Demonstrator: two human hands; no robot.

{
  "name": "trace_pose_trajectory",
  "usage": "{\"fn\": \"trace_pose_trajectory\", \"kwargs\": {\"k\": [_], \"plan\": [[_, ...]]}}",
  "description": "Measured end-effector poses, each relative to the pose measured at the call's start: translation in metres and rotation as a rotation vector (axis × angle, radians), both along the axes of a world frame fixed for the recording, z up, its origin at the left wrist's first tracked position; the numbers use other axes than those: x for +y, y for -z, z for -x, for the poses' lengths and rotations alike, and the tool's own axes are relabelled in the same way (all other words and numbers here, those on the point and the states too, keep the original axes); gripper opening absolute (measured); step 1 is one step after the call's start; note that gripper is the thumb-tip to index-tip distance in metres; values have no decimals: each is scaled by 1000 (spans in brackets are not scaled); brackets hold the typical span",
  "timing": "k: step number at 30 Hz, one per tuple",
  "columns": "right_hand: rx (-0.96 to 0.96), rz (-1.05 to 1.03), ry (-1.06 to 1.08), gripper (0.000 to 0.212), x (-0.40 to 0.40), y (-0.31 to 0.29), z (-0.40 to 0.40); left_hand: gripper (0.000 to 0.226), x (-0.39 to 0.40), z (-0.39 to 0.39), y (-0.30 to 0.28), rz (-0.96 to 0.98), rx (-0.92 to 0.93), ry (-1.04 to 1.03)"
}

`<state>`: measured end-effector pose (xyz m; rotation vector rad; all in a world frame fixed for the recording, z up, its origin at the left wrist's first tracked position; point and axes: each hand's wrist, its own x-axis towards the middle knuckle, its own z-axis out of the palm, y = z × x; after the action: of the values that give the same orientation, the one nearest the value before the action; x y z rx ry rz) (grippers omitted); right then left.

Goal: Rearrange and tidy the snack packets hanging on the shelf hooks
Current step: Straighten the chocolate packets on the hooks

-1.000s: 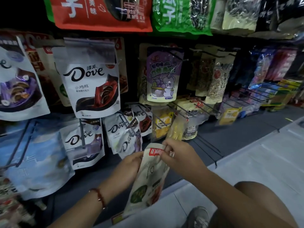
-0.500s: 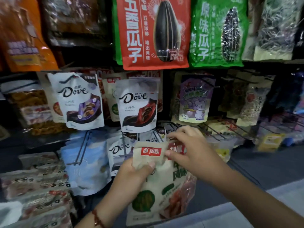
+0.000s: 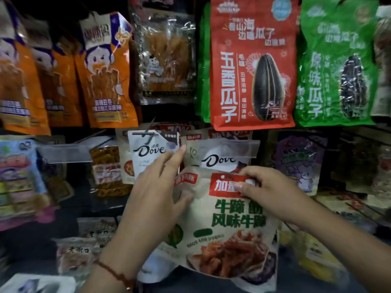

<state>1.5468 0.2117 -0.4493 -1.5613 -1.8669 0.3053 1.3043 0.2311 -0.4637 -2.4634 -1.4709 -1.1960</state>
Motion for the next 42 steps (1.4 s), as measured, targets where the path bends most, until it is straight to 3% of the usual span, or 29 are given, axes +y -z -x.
{"fn": "trace_pose_trajectory", "kwargs": {"k": [2, 6, 9, 14, 19, 23, 29, 34, 38, 42], "plan": [[-17, 2, -33, 10, 12, -6, 18, 93, 5, 9, -3, -106, 132, -110], [-95, -6, -78, 12, 31, -15, 56, 57, 14, 22, -11, -147, 208, -249], [-132, -42, -128, 12, 44, -20, 79, 41, 12, 28, -11, -41, 146, -266], [-153, -76, -151, 13, 64, -25, 110, 15, 26, 46, -1, -62, -5, -213], [-138, -16, -164, 15, 72, -31, 136, 20, 42, 69, 6, -121, -69, -237], [1, -145, -104, 28, 87, -47, 147, 21, 44, 77, 4, -110, -74, -263], [-433, -110, 91, 57, 160, -64, 158, 30, 38, 82, 2, -74, -119, -272], [-426, -54, 97, 25, 186, -56, 164, 34, 33, 84, -1, -46, -163, -232], [-369, -69, 76, 21, 174, -54, 161, 46, 32, 87, 2, -57, -199, -191], [-338, -66, 9, 11, 142, -56, 154, 43, 31, 93, 3, -97, -247, -176]]}}
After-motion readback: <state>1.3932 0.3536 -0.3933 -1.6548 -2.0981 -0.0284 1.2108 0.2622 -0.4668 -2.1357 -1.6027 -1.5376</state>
